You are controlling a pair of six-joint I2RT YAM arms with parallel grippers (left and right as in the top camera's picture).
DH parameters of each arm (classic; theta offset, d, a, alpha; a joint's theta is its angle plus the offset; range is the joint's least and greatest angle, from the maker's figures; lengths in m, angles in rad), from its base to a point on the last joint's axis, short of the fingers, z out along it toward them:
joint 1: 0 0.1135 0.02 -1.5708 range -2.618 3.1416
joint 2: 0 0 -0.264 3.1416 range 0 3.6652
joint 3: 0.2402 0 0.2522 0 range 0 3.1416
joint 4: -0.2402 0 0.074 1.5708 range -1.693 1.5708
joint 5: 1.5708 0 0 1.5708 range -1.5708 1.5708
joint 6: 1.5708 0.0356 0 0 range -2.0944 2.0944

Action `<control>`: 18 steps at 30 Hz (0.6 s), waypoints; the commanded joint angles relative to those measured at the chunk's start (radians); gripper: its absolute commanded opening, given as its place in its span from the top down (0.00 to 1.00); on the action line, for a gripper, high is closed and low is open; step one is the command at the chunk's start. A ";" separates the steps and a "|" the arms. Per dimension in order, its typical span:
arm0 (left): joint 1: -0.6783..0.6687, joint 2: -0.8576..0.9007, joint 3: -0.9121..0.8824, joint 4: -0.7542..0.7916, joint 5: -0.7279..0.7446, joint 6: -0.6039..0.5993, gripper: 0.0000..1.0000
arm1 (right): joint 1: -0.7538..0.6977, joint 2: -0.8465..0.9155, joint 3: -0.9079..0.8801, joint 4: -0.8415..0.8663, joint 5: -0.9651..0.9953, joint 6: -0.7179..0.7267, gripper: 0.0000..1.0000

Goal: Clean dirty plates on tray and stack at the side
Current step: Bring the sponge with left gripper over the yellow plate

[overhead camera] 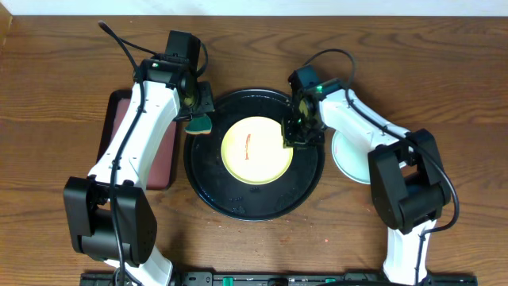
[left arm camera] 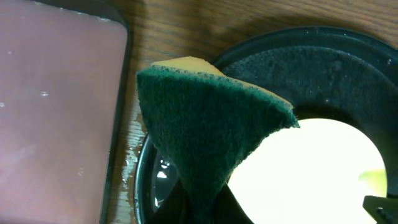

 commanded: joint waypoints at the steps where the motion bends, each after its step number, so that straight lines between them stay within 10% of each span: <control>1: -0.002 0.002 -0.006 -0.012 0.020 0.024 0.93 | 0.054 -0.006 -0.014 0.006 0.082 0.055 0.75; 18: -0.088 0.008 -0.068 -0.005 0.020 0.027 0.92 | 0.092 0.035 -0.014 0.053 0.164 0.108 0.99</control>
